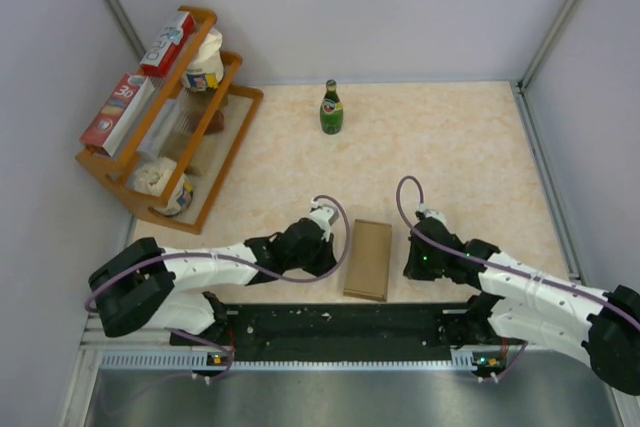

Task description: Fold the paper box

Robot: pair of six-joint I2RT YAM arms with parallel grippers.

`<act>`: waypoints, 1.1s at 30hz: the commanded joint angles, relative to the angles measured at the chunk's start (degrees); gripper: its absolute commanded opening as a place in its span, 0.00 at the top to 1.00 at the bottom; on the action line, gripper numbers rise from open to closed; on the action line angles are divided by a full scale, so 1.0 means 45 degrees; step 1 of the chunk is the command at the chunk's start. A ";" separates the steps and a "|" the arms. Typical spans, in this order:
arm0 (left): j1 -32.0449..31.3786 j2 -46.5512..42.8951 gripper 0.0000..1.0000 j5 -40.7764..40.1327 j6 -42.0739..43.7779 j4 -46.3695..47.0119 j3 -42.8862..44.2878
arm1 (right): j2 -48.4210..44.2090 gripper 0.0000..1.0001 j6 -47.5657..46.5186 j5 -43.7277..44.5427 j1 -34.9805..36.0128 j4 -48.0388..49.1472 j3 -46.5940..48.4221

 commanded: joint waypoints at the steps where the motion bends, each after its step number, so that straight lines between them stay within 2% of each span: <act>1: -0.0664 -0.0475 1.00 -0.0608 -0.1286 0.0490 -0.0772 | -0.0409 1.00 0.1961 0.0285 0.1086 -0.0284 -0.0341; 7: -0.1423 -0.0377 1.00 -0.0588 -0.1579 0.0763 -0.0773 | 0.0156 1.00 0.3288 0.0539 0.3116 -0.0226 -0.0147; 10: -0.1874 -0.0144 1.00 -0.0588 -0.1834 0.0998 -0.0696 | 0.0372 1.00 0.3642 0.0540 0.3471 0.0026 -0.0108; 24: -0.3750 0.1575 1.00 -0.0490 -0.2830 0.2249 0.0241 | 0.1622 1.00 0.3780 -0.0886 0.3746 0.3189 -0.0283; 28: -0.3790 0.1499 1.00 -0.0781 -0.2908 0.1977 0.0165 | 0.1487 1.00 0.3702 -0.0828 0.3726 0.2862 -0.0361; 33: -0.3770 0.0056 1.00 -0.2147 -0.2928 0.0183 -0.0070 | 0.0550 1.00 0.2770 -0.0125 0.3726 0.1866 -0.0031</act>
